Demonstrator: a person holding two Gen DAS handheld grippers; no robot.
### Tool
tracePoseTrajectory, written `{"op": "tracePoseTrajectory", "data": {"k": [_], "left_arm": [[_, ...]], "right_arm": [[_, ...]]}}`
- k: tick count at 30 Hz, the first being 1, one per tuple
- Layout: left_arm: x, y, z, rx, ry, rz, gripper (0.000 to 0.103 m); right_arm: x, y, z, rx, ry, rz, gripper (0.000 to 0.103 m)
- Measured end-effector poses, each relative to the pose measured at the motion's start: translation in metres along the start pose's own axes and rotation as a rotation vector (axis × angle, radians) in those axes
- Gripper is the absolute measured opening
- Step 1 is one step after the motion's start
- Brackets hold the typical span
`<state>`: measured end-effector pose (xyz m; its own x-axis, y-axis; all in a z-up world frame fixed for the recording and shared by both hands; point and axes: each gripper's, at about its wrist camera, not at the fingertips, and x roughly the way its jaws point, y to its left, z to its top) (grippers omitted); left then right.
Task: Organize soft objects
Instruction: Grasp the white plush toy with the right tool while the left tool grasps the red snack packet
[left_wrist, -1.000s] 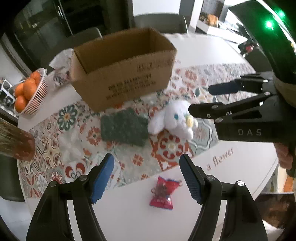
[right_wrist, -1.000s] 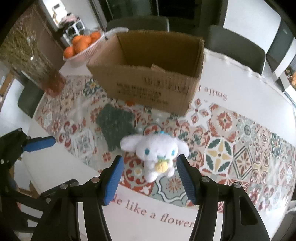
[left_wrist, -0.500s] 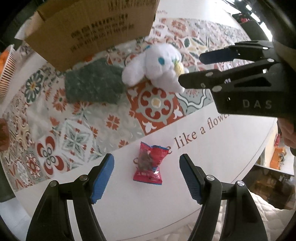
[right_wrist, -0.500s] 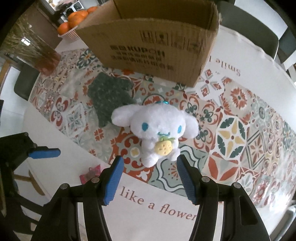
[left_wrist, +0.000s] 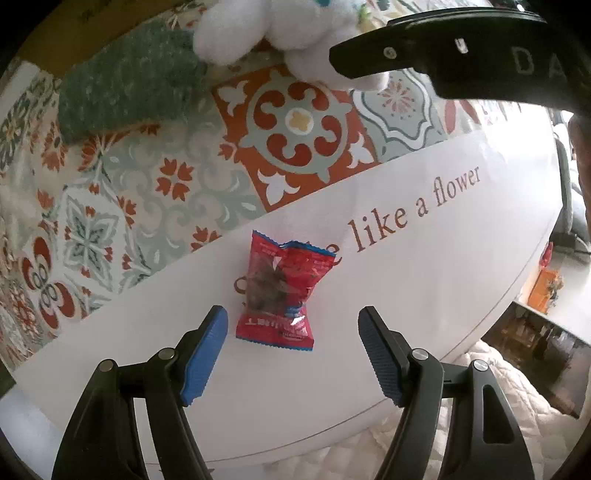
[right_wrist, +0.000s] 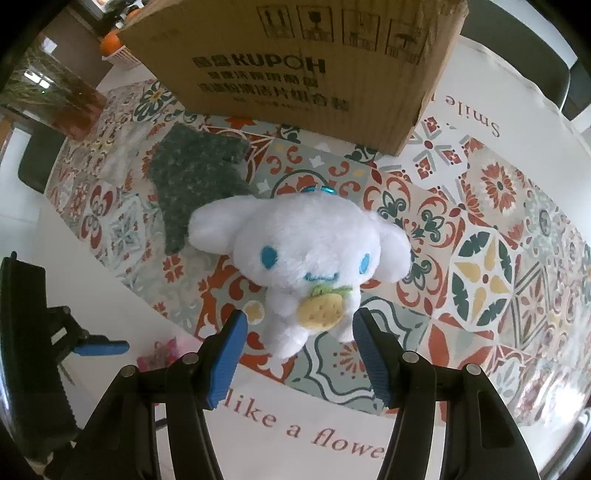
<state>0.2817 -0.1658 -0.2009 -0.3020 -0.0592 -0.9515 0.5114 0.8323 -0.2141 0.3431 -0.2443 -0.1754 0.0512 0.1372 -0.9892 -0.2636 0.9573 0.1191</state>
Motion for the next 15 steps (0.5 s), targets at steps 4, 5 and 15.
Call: {"op": "tracePoseTrajectory", "data": {"k": [4, 5, 15], "left_arm": [[0.008, 0.004, 0.0, -0.023, -0.001, -0.007, 0.072], [0.01, 0.005, 0.0, -0.029, 0.002, -0.012, 0.072], [0.036, 0.003, -0.001, -0.075, 0.008, 0.014, 0.064]], "right_arm": [[0.008, -0.001, 0.003, 0.0, 0.002, -0.014, 0.061], [0.01, -0.001, 0.004, -0.003, 0.003, -0.025, 0.063], [0.027, -0.002, 0.016, -0.007, 0.006, -0.093, 0.066]]}}
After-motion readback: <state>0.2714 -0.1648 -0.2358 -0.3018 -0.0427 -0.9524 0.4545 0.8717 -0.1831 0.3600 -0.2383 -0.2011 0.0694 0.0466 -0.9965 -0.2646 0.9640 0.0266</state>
